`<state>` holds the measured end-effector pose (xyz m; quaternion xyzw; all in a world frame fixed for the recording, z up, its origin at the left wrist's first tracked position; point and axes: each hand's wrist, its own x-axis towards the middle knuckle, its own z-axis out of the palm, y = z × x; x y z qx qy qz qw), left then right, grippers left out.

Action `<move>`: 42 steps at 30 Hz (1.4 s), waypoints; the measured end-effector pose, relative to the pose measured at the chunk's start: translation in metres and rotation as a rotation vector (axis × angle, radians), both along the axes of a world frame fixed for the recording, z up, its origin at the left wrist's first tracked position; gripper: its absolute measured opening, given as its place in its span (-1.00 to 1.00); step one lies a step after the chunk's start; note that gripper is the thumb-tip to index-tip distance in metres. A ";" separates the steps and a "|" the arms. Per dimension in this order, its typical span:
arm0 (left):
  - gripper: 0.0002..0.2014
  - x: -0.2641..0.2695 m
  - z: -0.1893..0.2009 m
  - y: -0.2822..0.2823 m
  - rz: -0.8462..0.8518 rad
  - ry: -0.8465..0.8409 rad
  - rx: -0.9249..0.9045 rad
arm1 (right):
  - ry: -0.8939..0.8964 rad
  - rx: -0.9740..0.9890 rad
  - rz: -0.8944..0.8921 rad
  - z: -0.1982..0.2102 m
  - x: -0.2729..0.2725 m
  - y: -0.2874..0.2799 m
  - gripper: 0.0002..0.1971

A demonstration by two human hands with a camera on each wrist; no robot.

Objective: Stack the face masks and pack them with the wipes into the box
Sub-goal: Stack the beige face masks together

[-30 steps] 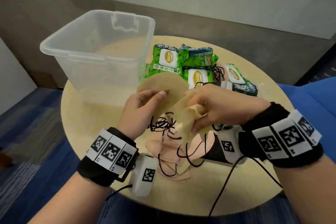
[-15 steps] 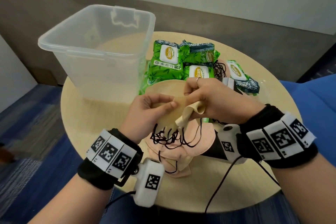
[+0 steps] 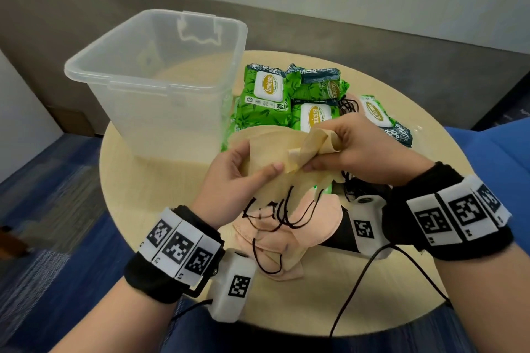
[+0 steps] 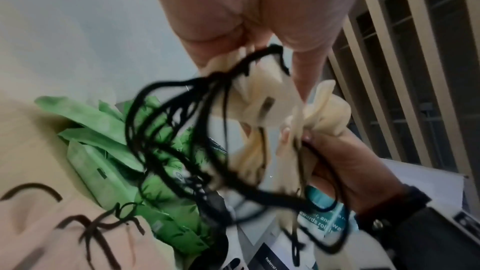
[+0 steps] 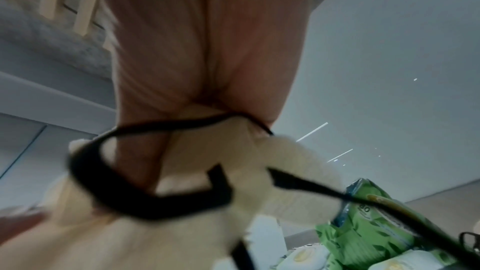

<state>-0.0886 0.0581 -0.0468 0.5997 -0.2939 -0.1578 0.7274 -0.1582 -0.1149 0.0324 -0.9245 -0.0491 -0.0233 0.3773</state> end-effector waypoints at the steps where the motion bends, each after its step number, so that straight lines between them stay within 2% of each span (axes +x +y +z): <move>1: -0.73 -0.001 -0.001 0.000 -0.030 -0.012 0.007 | 0.013 0.011 0.009 0.002 0.001 0.002 -0.81; 5: -0.70 -0.003 -0.001 0.001 -0.056 -0.079 0.002 | 0.089 0.014 -0.034 0.003 0.007 0.003 -0.79; 8: -0.47 0.001 -0.004 0.004 0.030 -0.191 0.023 | 0.124 0.010 -0.085 0.003 0.010 0.000 -0.88; 10: -0.29 0.000 -0.004 0.005 0.061 -0.246 0.037 | 0.114 0.001 -0.123 0.001 0.011 0.000 -0.86; 12: -0.25 0.000 -0.004 0.005 0.062 -0.268 0.031 | 0.069 0.002 -0.165 -0.003 0.012 0.001 -0.81; 14: -0.34 0.000 -0.003 0.008 0.123 -0.321 0.054 | 0.023 -0.001 -0.230 -0.006 0.011 0.000 -0.73; 16: -0.47 0.003 -0.006 0.008 0.190 -0.334 0.104 | -0.005 0.074 -0.273 -0.004 0.007 0.000 -0.75; 19: -0.43 0.003 -0.005 0.006 0.253 -0.178 0.147 | 0.014 0.420 -0.220 -0.001 0.001 0.003 -0.94; 21: -0.59 0.001 0.000 0.001 0.253 -0.072 0.098 | -0.019 0.581 -0.163 -0.002 0.001 0.006 -0.89; 22: -0.70 -0.002 0.004 -0.001 0.217 -0.031 0.038 | -0.040 0.586 -0.144 -0.004 0.002 0.008 -0.84; 25: -0.71 -0.005 0.009 -0.002 0.101 0.054 -0.070 | -0.087 0.563 -0.129 -0.012 0.006 0.018 -0.67; 28: -0.99 -0.006 0.009 -0.003 0.111 0.056 -0.046 | -0.116 0.563 -0.141 -0.018 0.009 0.022 -0.74; 31: -0.92 -0.005 0.007 -0.004 0.131 0.102 -0.051 | -0.105 0.605 -0.142 -0.017 0.007 0.022 -0.89; 39: -0.89 -0.002 0.007 -0.002 0.182 0.097 -0.001 | -0.110 0.548 -0.210 -0.014 0.003 0.013 -0.75; 42: -0.89 -0.001 0.006 0.001 0.204 0.074 0.038 | -0.138 0.458 -0.269 -0.011 0.002 0.009 -0.77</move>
